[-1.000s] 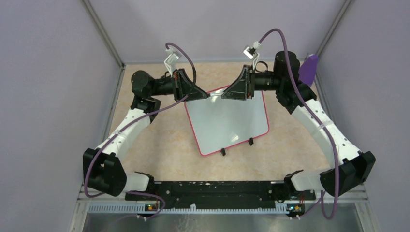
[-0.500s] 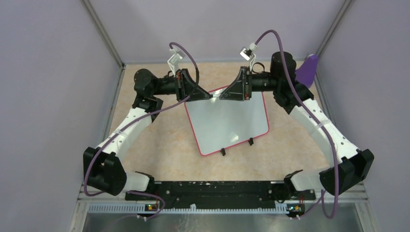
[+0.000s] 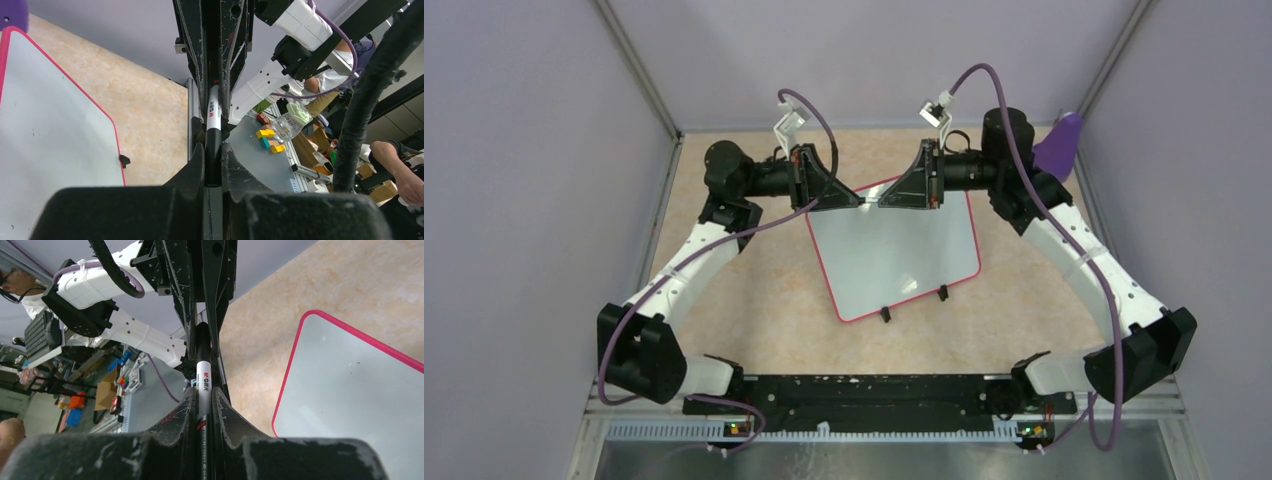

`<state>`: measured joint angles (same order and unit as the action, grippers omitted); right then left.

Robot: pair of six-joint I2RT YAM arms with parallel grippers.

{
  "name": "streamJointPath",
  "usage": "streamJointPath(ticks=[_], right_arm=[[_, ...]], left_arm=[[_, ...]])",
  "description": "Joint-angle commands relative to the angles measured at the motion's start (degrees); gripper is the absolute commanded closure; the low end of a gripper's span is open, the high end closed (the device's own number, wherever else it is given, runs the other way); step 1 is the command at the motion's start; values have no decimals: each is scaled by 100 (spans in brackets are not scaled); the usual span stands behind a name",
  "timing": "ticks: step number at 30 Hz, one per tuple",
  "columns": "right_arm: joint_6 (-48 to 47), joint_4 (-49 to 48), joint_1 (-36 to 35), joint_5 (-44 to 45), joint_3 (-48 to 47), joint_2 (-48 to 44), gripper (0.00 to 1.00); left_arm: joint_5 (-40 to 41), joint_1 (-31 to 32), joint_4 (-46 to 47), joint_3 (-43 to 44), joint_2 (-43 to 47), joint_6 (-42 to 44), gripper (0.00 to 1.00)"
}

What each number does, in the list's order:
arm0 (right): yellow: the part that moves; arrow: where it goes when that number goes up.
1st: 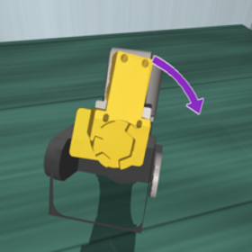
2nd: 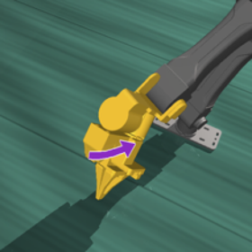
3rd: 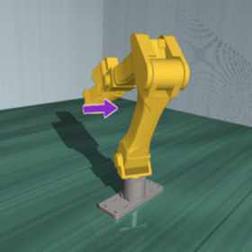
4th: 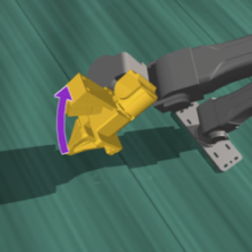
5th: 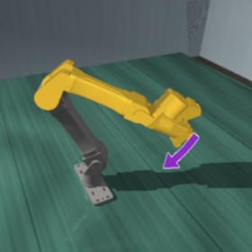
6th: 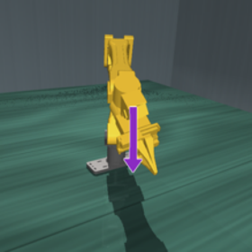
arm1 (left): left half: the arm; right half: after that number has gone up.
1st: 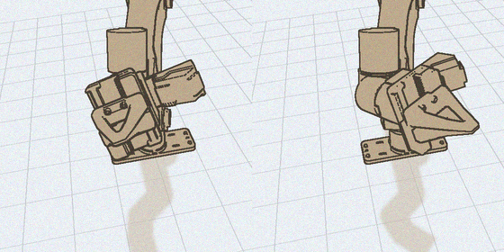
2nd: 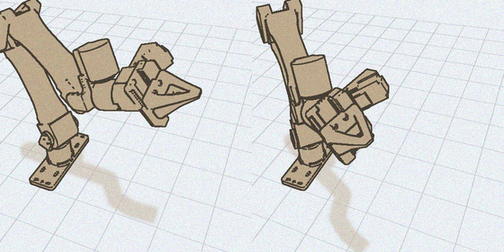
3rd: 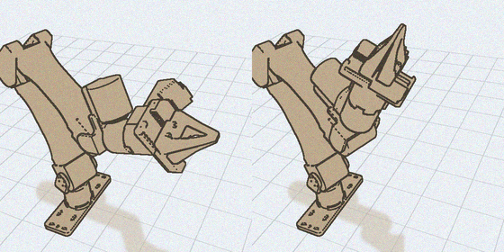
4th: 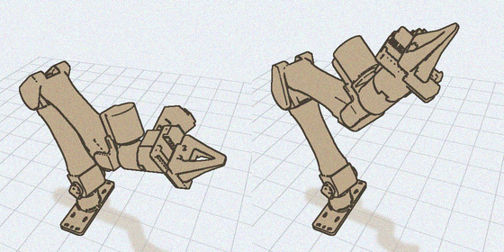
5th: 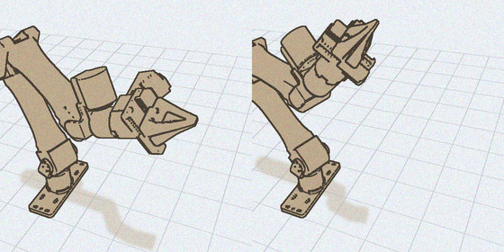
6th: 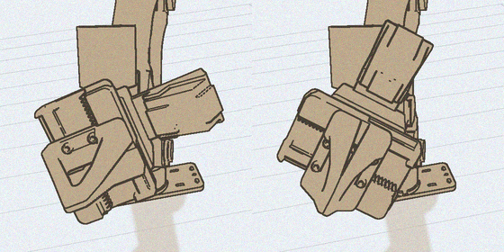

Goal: Write a sentence on the whiteboard
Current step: Open the pen cap from the whiteboard marker, then place the pen cap at the center of the board.

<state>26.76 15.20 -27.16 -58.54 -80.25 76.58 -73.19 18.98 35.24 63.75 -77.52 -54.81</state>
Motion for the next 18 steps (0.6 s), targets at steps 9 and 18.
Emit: streamJointPath(ticks=[9,18], right_arm=[[-200,94,936,-413,-118,-376,100],[-474,446,1929,-765,21,-650,100]], left_arm=[[144,-832,747,-267,213,-527,100],[-208,-2016,-2459,195,330,1284,100]])
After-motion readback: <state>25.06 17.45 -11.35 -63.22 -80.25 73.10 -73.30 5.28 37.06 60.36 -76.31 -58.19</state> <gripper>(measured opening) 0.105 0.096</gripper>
